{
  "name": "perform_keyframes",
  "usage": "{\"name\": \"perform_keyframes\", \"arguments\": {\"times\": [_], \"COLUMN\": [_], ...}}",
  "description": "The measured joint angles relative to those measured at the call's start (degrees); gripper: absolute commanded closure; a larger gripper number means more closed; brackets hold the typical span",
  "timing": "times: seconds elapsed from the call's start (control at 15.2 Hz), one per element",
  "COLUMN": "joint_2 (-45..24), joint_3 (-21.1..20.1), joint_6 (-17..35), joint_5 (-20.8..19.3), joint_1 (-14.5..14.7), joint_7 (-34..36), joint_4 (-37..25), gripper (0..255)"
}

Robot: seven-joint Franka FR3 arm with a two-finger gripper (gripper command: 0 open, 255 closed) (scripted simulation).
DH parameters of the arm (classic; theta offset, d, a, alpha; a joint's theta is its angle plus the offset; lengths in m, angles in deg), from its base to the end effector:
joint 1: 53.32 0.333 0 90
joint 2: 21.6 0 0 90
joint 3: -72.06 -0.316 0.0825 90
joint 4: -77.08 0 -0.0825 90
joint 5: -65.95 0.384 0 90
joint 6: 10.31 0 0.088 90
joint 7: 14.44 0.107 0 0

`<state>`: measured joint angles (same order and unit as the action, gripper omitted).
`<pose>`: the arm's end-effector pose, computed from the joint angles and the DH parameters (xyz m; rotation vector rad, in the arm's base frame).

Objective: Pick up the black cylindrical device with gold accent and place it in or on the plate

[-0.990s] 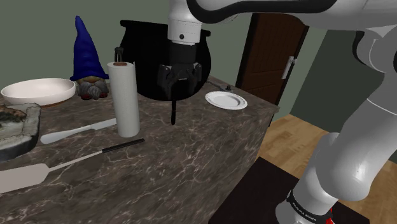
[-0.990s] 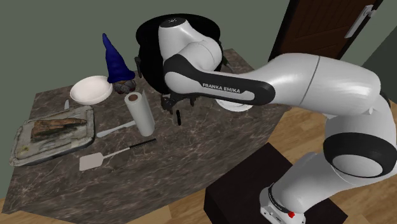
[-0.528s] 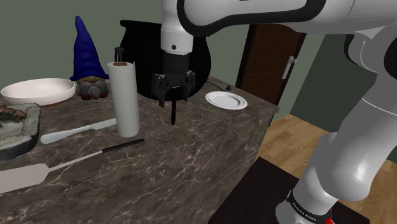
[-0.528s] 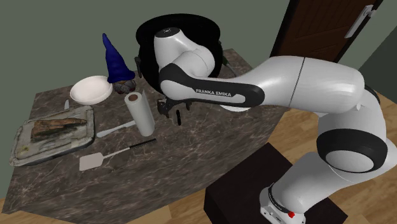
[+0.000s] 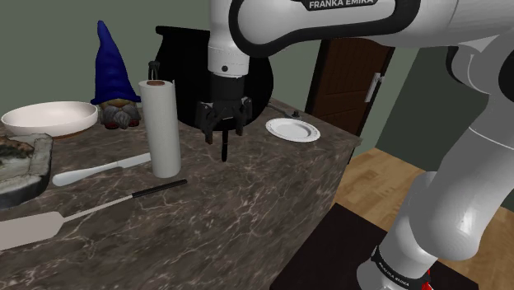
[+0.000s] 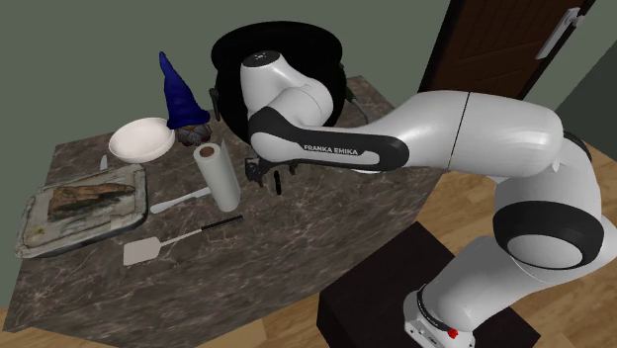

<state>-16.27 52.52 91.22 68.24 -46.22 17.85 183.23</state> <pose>0.4748 0.2490 0.5553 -3.1265 0.1685 -0.0036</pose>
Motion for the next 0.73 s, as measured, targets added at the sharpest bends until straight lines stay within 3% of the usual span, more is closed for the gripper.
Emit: {"name": "perform_keyframes", "arguments": {"times": [0.07, 0.73], "joint_2": [-0.02, -0.03], "joint_3": [-0.01, -0.02], "joint_6": [-0.01, -0.02], "joint_5": [-0.01, -0.01], "joint_1": [0.00, 0.00], "joint_7": [0.02, -0.02], "joint_4": [-0.02, -0.01], "gripper": [255, 255]}}
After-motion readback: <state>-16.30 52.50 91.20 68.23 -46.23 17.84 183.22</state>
